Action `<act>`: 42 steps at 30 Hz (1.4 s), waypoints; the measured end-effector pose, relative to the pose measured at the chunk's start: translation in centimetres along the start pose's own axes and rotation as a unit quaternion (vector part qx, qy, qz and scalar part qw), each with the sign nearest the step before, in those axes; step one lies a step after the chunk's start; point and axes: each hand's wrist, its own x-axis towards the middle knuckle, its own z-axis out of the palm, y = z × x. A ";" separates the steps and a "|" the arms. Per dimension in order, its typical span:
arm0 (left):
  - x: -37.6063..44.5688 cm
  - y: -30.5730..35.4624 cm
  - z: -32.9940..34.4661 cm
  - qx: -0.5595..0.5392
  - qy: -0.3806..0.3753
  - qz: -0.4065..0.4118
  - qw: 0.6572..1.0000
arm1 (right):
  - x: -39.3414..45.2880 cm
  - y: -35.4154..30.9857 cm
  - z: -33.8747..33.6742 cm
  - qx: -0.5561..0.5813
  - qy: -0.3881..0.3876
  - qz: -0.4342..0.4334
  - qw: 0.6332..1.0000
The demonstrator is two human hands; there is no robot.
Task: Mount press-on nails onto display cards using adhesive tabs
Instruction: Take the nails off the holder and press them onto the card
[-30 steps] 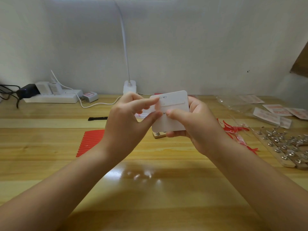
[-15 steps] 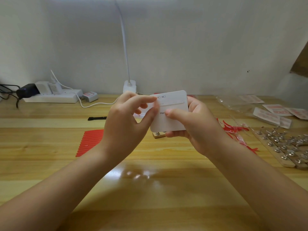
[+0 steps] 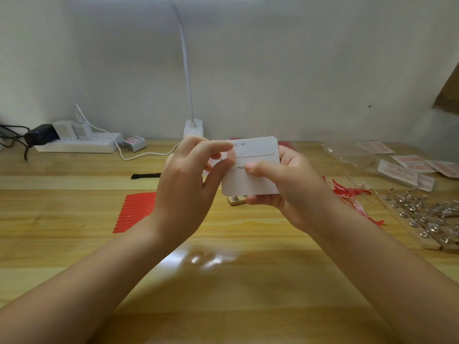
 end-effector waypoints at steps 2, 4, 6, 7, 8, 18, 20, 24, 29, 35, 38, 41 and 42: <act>0.1 -0.1 0.0 -0.006 0.000 -0.012 1.000 | 0.0 0.0 0.0 -0.002 0.002 -0.001 1.000; 0.1 -0.1 -0.1 -0.009 -0.003 -0.020 1.000 | 0.0 0.0 0.0 -0.003 0.004 -0.003 1.000; 0.1 -0.1 -0.1 -0.014 -0.003 -0.023 1.000 | -0.1 0.0 0.0 -0.005 0.005 -0.005 1.000; 0.1 0.0 -0.1 -0.017 -0.001 -0.024 1.000 | -0.1 0.0 0.0 -0.005 0.006 -0.006 1.000; 0.1 0.0 -0.1 -0.019 0.001 -0.026 0.999 | -0.1 0.0 0.0 -0.005 0.008 -0.008 1.000; 0.5 0.5 -0.5 -0.048 -0.006 -0.065 0.997 | 0.0 0.1 0.0 -0.002 0.000 -0.014 1.000; 0.5 0.6 -0.4 -0.075 -0.008 -0.084 0.994 | 0.0 0.1 -0.1 0.010 -0.006 -0.014 1.000; 0.5 1.0 -0.4 -0.227 -0.008 -0.227 0.947 | 0.0 0.0 -0.2 0.025 -0.019 -0.015 0.999; 0.7 1.1 -0.5 -0.301 -0.040 -0.241 0.922 | 0.1 0.0 -0.2 0.049 -0.012 0.000 0.999; 0.5 1.5 -0.4 -0.298 -0.053 -0.207 0.930 | -0.4 -0.1 0.1 0.010 0.008 -0.026 1.000; 0.3 1.7 -0.4 -0.264 -0.058 -0.188 0.944 | -0.6 -0.1 0.3 0.002 0.032 -0.032 0.999; 0.1 1.8 -0.4 -0.179 -0.047 -0.138 0.973 | -0.6 0.0 0.4 0.000 0.037 -0.033 0.999; 0.1 1.8 -0.4 -0.152 -0.040 -0.117 0.981 | -0.6 0.1 0.4 -0.001 0.036 -0.034 0.999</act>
